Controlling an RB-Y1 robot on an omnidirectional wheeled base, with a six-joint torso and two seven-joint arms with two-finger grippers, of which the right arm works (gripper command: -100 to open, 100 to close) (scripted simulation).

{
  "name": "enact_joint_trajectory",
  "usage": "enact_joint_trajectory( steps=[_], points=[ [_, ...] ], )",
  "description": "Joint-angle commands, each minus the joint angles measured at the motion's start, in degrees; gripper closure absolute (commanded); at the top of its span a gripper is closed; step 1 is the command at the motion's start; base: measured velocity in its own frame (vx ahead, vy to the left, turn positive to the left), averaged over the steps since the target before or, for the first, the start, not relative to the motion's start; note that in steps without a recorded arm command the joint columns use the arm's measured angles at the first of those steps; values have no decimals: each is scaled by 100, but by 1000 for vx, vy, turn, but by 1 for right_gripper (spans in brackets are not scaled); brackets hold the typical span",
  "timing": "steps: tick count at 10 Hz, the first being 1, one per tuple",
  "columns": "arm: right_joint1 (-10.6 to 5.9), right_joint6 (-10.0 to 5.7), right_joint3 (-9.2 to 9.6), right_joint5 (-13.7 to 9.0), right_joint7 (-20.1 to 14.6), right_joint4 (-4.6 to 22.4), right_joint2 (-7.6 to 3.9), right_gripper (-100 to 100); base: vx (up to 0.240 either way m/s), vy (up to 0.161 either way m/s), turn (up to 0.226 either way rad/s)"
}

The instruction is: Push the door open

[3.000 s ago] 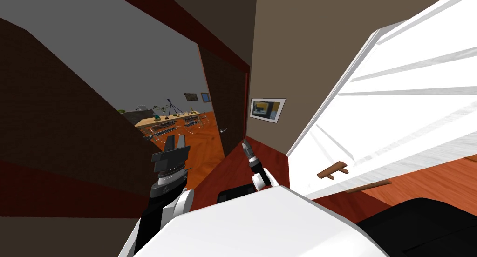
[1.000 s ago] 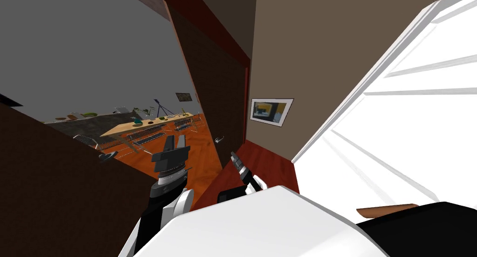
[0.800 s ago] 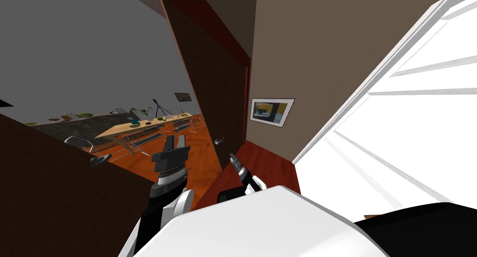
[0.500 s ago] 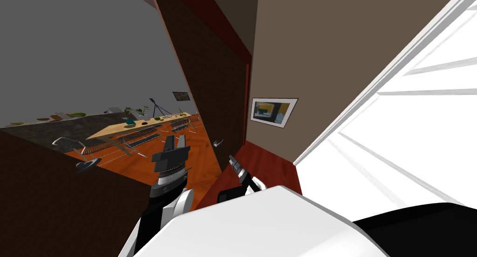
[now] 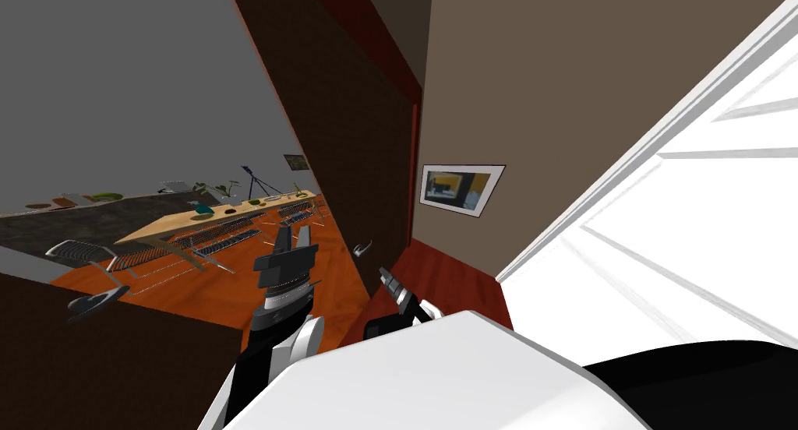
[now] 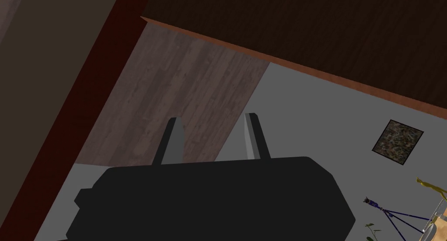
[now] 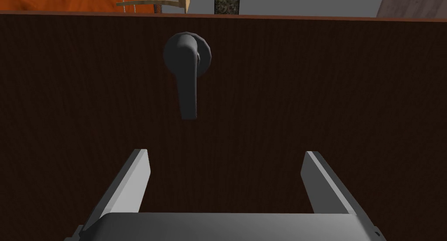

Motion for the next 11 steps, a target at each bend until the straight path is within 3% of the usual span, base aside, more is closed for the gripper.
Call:
enact_joint_trajectory(
  steps=[1,5,7,11],
  points=[
    [-90,1,139,-15,-41,169,-13,-100,184,21,-25],
    [-285,-102,448,-44,-103,676,10,-100,217,9,-27],
    [-266,-97,376,-41,-82,643,27,-100,100,31,15],
    [-283,-108,314,-44,-58,735,87,-100,134,166,29]
  ],
)
